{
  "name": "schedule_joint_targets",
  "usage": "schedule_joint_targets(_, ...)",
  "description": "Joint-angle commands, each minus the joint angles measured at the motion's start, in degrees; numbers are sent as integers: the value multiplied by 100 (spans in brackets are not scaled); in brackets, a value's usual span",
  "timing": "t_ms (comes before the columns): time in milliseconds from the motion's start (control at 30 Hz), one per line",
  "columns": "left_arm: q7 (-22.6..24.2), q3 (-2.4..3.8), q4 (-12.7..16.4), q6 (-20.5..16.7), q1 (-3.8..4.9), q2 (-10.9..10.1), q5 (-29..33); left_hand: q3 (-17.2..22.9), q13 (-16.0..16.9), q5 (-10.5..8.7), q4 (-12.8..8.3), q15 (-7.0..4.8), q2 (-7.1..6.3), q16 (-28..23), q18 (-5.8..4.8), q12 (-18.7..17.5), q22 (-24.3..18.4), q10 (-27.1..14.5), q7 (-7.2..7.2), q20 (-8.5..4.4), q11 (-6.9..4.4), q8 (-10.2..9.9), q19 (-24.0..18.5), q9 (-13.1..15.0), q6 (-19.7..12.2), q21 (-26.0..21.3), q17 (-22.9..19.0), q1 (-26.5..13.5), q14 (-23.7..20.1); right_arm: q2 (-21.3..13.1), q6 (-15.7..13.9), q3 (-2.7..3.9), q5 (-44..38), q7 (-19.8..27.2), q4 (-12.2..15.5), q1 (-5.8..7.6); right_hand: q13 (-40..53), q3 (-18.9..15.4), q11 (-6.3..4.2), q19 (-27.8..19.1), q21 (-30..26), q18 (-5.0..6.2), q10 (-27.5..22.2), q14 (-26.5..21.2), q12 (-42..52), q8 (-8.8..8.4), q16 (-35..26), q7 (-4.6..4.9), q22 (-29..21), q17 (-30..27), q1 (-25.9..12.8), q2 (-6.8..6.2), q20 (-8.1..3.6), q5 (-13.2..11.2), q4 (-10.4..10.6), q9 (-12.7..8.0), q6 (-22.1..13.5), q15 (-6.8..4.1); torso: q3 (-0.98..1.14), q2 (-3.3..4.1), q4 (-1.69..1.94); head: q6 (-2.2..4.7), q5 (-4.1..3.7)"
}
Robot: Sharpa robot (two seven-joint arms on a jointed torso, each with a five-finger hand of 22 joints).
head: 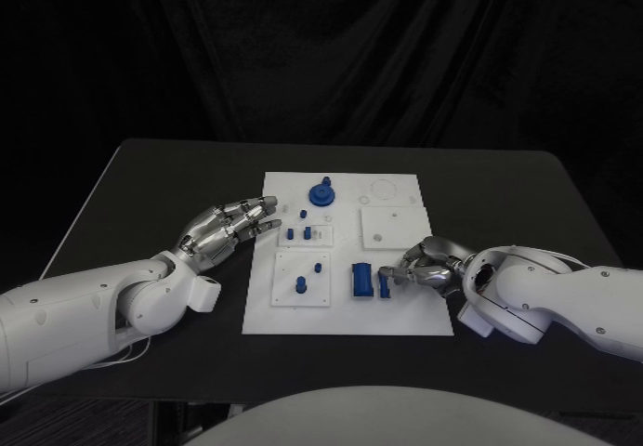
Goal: Assemble the parts on the task board
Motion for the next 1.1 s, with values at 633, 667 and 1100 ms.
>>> schedule_joint_targets(633, 657, 8, 330, -531, 331, -159, 21, 169, -20, -3, 145, -219, -158, -161, -13, -166, -411, -168, 90, -214, -131, 16, -457, -15, -33, -98, -34, -110, -299, -428, -1267, 1, 2963, 5002, -390, 440, -2938, -305, 431, -2375, -5325, 755, -3466, -2217, -2734, -239, -3708, 380, -1085, -4540, 457, 475, 525, 1280, 185, -613, -206, 520, 5, -119, -52, 0, 224)
schedule_joint_targets(667, 677, 8, 325, -539, 350, -144, 21, 176, -26, -9, 170, -248, -167, -184, -9, -221, -443, -226, 82, -238, -164, -3, -498, -25, -96, -101, -39, -119, -336, -391, -1238, 1, 3059, 5122, -438, 441, -3078, -357, 511, -2546, -5550, 733, -3709, -2460, -2957, -305, -3943, 467, -1237, -4660, 431, 477, 599, 1275, 177, -696, -288, 627, 13, -150, -78, 0, 263)
schedule_joint_targets(1100, 899, 7, -571, -283, 333, 656, 20, -479, -126, -195, 956, -648, -61, -685, 125, -1006, -1150, -910, -592, -500, -531, -224, -1047, -240, -1629, -218, -178, -635, -780, 133, 198, -1, 4351, 6610, -1389, -132, -5908, -1169, 1441, -6114, -7677, 278, -7027, -6122, -5892, -1655, -6180, 775, -4319, -6651, 601, 698, 1495, 1168, 193, -2360, -1725, 1943, 115, -432, -237, 0, 531)
